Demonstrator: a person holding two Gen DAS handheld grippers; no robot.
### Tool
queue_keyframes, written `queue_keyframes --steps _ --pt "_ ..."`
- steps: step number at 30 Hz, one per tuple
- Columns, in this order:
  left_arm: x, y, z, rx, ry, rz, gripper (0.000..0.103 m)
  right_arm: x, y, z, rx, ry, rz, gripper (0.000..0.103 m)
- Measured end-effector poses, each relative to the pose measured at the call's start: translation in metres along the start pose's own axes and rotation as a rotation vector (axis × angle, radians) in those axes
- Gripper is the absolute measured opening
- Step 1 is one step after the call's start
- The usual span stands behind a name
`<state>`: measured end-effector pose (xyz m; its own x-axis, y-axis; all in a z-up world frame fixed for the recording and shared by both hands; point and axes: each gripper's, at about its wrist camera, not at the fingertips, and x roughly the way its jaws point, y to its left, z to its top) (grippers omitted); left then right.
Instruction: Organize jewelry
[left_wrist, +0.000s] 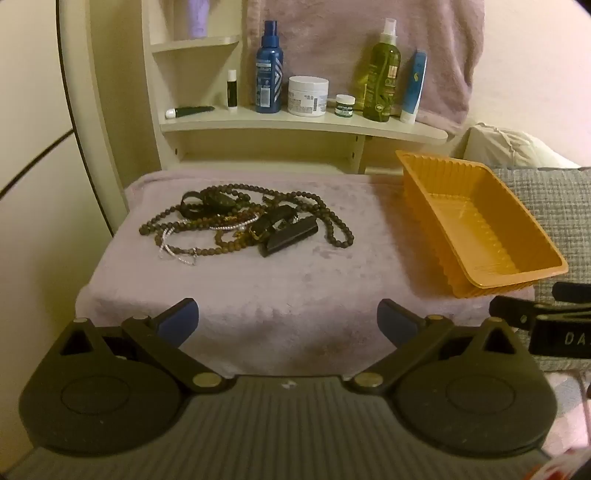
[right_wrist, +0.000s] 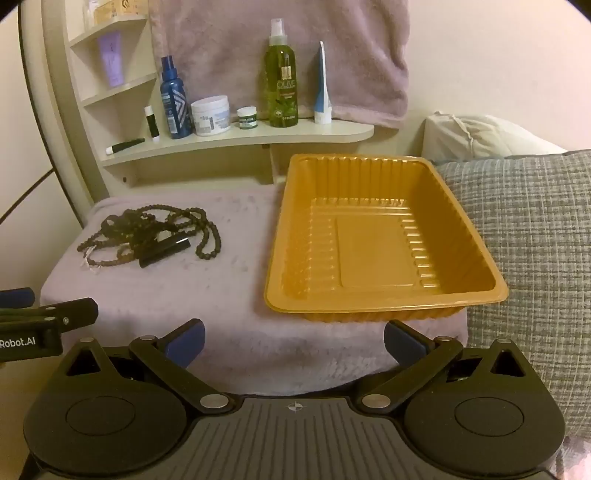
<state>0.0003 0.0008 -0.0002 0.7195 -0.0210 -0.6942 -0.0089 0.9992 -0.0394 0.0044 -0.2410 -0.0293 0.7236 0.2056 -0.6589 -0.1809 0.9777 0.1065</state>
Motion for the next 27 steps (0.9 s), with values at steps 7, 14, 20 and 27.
queue_keyframes --steps 7,14,20,27 --pt "-0.001 0.006 0.001 -0.033 0.001 -0.023 0.102 0.0 -0.001 0.0 0.006 -0.007 0.0 0.102" --pt "-0.001 0.001 0.0 -0.021 -0.001 -0.015 0.102 0.001 0.0 -0.001 0.013 -0.002 0.0 0.102" --pt "-0.002 0.0 0.0 -0.024 0.001 -0.014 0.102 0.0 0.0 0.0 0.014 -0.001 0.002 0.102" --pt "-0.003 -0.001 0.0 -0.026 0.0 -0.017 0.102 0.001 0.0 0.0 0.014 -0.001 0.002 0.102"
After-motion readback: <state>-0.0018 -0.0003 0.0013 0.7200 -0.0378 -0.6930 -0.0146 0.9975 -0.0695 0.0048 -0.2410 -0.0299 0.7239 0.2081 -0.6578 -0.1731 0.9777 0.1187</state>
